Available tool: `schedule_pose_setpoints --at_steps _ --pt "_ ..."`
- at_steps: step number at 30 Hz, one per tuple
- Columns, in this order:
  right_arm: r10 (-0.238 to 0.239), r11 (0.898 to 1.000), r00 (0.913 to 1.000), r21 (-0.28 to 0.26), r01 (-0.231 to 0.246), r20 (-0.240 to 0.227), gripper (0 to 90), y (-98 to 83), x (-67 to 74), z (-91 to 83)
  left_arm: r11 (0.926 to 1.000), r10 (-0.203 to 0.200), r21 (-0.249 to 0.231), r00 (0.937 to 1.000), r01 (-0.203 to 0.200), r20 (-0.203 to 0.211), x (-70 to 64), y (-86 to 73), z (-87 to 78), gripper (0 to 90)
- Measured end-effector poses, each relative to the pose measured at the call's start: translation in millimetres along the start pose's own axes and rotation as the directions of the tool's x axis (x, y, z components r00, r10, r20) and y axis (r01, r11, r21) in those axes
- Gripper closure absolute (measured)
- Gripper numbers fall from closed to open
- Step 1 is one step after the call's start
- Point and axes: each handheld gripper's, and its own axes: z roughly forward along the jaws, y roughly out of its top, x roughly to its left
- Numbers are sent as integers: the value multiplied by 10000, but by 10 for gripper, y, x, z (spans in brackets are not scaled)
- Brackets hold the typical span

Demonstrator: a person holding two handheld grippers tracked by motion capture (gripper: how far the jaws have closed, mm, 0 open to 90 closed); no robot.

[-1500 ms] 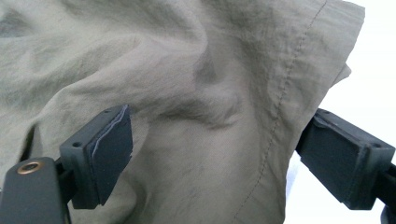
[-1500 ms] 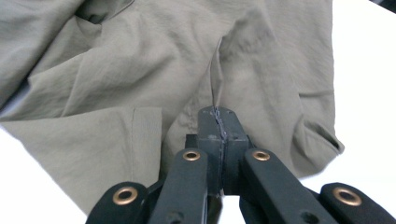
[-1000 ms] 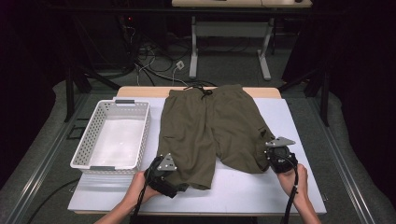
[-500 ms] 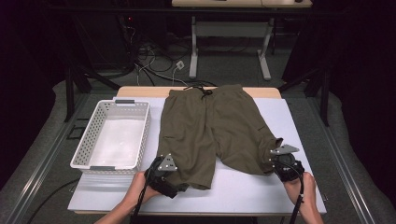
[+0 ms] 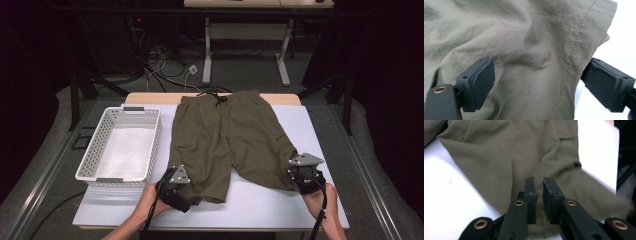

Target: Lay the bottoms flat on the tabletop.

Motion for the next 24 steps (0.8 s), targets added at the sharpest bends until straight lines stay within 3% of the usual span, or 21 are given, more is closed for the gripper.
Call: schedule_pose_setpoints --at_steps 4,8,11,14,17,20,24 --pt "-102 9997 9998 221 105 -145 829 -39 -46 240 10000 19 -14 10000 -19 -11 -4 3 -6 119" --pt "-217 9937 9997 1099 228 -113 827 -109 -107 496 10000 -6 20 10000 6 -3 6 -1 -7 119" --pt "90 9843 9998 1761 -123 191 812 -179 -198 605 10000 -15 27 10000 15 -3 11 -4 -9 119" --pt "353 9785 9990 2024 -402 279 805 -210 -250 601 10000 -19 20 10000 19 -5 13 -6 -11 119" --pt "295 9861 9995 1629 -315 148 791 -189 -234 541 10000 -2 34 10000 2 1 9 -4 -11 119" --pt "357 9947 9979 982 -303 -536 743 -142 -191 485 10000 17 26 10000 -17 9 2 -2 -9 120" --pt "520 9973 9864 587 -433 -1560 645 -87 -102 504 10000 59 28 10000 -59 22 -8 7 -5 121"
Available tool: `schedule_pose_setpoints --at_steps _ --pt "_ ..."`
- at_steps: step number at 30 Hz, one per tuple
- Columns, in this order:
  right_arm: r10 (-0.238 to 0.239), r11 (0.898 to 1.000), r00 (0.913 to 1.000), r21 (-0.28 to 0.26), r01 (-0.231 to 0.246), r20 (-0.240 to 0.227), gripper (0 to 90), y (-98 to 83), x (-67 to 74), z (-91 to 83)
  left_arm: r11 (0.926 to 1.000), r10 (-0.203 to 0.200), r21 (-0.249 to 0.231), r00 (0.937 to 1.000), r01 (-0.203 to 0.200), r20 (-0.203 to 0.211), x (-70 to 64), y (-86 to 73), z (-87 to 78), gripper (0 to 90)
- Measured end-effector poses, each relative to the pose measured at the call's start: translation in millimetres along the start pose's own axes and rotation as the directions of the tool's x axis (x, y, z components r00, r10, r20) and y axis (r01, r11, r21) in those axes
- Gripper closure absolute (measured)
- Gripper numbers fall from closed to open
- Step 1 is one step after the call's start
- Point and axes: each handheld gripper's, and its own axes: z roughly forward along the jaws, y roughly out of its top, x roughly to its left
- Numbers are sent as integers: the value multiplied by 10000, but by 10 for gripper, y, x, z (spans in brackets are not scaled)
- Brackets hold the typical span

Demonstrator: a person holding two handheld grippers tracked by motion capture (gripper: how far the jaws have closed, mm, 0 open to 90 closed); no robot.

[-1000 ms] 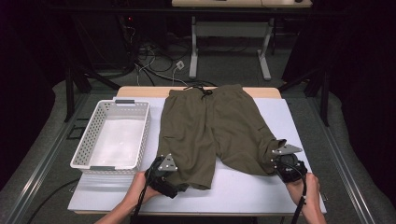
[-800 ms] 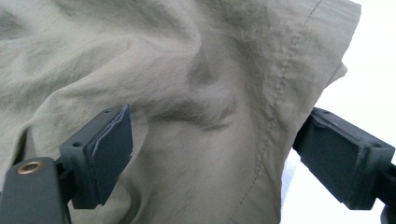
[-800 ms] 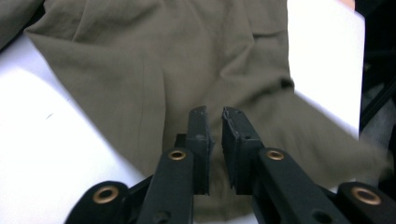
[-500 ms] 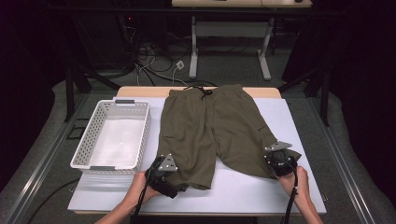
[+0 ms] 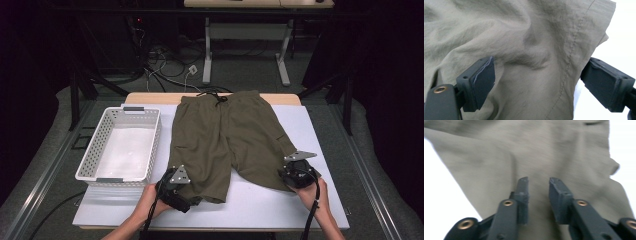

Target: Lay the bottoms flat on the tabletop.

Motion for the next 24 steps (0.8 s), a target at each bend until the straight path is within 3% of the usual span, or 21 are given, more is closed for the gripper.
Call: schedule_pose_setpoints --at_steps 1,5,8,10,15,17,18,21,24 --pt "86 10000 9992 -20 -87 -379 627 17 17 19 10000 25 -13 10000 -25 3 -6 3 1 122" --pt "-43 9999 9929 146 61 -1190 536 89 123 134 9998 159 -75 9999 -159 -8 -40 30 -1 133" --pt "-126 9989 9914 422 182 -1301 507 141 194 247 9991 424 -92 9991 -423 41 -90 68 1 159" --pt "-197 9970 9898 716 301 -1414 562 150 231 311 9972 747 42 9972 -747 46 -130 90 15 183" --pt "-272 9978 9872 562 364 -1573 812 126 274 307 9898 1337 479 9909 -1343 148 -189 73 83 420" --pt "-318 9980 9874 483 397 -1550 871 123 298 286 9905 1293 441 9911 -1306 313 -189 50 97 494" --pt "-360 9982 9877 423 429 -1519 878 128 310 258 9899 1339 411 9898 -1359 486 -185 45 94 567" --pt "-664 9977 9869 33 676 -1469 880 148 359 138 9901 1342 341 9895 -1362 540 -171 40 94 644" --pt "-1071 9942 9861 -257 1047 -1270 878 152 427 6 9926 1162 289 9914 -1181 598 -139 31 92 661"
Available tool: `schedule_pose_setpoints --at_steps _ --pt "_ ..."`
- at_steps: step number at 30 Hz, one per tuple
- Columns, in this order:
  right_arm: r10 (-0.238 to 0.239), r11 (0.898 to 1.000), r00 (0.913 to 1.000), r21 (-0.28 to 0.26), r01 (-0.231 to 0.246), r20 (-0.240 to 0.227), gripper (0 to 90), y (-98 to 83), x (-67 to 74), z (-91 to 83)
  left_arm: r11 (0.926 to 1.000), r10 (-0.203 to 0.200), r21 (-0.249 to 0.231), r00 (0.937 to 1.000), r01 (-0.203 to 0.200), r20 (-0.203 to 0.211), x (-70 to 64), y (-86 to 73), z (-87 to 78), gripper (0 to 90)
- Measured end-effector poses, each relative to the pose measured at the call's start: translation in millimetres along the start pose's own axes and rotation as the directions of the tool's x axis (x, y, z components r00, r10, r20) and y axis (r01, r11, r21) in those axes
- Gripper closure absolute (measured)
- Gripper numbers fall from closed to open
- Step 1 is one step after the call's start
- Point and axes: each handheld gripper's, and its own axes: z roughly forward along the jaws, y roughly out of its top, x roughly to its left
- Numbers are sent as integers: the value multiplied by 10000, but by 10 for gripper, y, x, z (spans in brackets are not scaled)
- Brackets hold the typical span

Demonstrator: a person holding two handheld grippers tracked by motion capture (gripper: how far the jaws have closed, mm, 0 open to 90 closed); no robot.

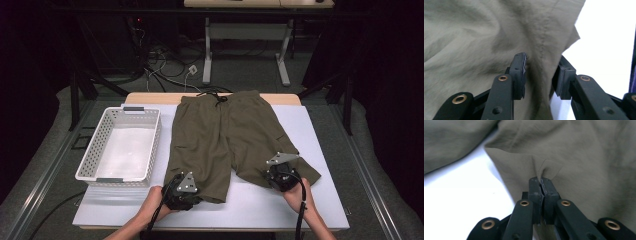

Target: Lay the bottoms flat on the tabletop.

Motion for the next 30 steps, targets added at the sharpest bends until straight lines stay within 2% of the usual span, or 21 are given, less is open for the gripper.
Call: schedule_pose_setpoints --at_steps 3,6,10,12,15,17,21,23,25,26,28,30 --pt "-294 9996 9995 -22 294 -89 875 -8 76 -95 10000 -72 -20 10000 72 -2 16 -15 -10 662" --pt "-656 9978 9972 63 658 -368 863 -23 165 -168 9999 -142 35 9999 142 0 33 -21 -20 639" --pt "-1084 9941 9920 5 1087 -645 809 -16 250 -247 9995 -314 17 9995 314 -8 57 -24 -22 552" --pt "-1103 9937 9899 -296 1081 -886 775 6 264 -296 9995 -309 71 9995 309 19 58 -23 -27 496" --pt "-1109 9919 9889 -737 1039 -987 707 38 283 -369 9993 -381 -22 9993 381 -24 55 -24 -41 423" --pt "-1057 9909 9918 -912 990 -721 692 55 276 -376 9993 -372 -82 9993 372 6 55 -22 -49 414" --pt "-739 9906 9955 -1196 664 -592 702 52 199 -307 9989 -420 -191 9991 420 -28 53 -18 -69 379" --pt "-494 9880 9967 -1494 392 -651 731 49 158 -309 9992 -366 -176 9993 365 -49 50 -20 -72 368" --pt "-346 9871 9986 -1577 277 -406 780 47 139 -309 9993 -354 -143 9994 353 -56 54 -20 -65 371" --pt "-318 9869 9986 -1594 248 -412 802 45 128 -302 9994 -328 -137 9995 328 -35 51 -21 -61 383" --pt "-442 9911 9988 -1264 412 -212 842 36 129 -258 9998 -189 -34 9998 189 11 41 -18 -52 427" --pt "-530 9958 9976 -765 495 -448 847 19 141 -183 9999 -121 4 9999 121 -5 33 -18 -37 471"
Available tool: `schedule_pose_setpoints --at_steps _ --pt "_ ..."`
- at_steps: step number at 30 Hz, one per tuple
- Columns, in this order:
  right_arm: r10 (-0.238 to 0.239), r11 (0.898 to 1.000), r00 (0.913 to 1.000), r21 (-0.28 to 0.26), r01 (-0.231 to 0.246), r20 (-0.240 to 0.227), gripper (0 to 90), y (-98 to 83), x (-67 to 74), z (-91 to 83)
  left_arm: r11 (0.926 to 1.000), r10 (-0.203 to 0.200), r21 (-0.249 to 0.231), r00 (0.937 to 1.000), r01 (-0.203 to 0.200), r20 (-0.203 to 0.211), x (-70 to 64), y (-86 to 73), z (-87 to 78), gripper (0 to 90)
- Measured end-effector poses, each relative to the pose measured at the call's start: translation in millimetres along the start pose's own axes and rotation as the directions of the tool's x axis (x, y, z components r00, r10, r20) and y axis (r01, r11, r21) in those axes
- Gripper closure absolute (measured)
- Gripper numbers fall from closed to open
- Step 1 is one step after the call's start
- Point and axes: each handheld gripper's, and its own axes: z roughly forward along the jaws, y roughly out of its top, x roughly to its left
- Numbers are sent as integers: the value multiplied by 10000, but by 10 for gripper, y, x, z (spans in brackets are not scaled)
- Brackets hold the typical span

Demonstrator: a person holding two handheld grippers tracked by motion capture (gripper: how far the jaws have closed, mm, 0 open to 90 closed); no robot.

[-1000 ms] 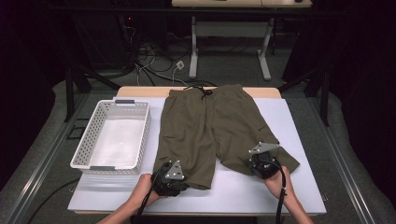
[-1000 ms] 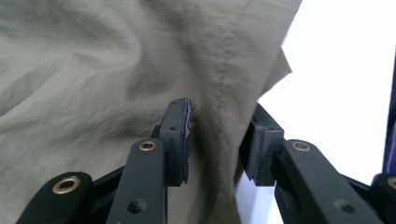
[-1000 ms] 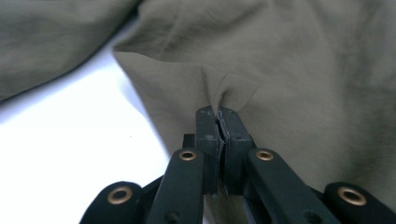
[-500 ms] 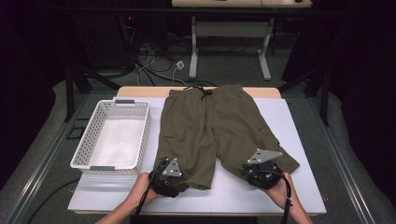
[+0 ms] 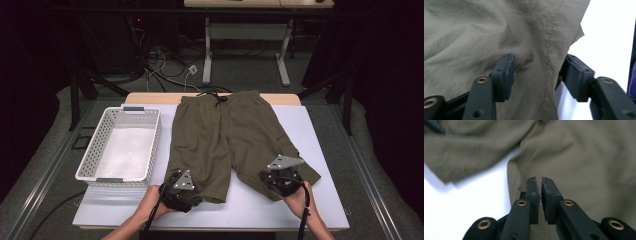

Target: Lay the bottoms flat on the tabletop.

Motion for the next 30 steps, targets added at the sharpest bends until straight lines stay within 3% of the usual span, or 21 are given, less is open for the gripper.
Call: schedule_pose_setpoints --at_steps 4,9,12,14,21,25,30 --pt "-252 9974 9989 660 277 -393 856 -37 63 124 9997 179 180 9998 -180 54 -6 -6 12 558" --pt "-614 9884 9928 1318 748 -1029 837 -57 170 248 9997 231 26 9997 -231 55 -18 -15 20 637" --pt "-658 9886 9911 1271 805 -1157 802 -74 187 301 9997 237 -59 9997 -237 31 -20 -19 26 685" --pt "-619 9887 9925 1295 754 -1054 764 -59 176 279 9995 301 -120 9995 -301 8 -34 -19 31 743" --pt "-346 9972 9977 647 383 -580 533 -29 19 153 9989 470 -19 9989 -470 -93 -75 -37 -1 885" --pt "-86 9990 9997 430 97 -245 446 -29 -98 76 9989 468 -34 9989 -468 -26 -90 -63 -72 892" --pt "260 9994 9978 219 -274 615 440 -46 -294 -26 9975 695 152 9974 -692 -164 -119 -42 -93 852"
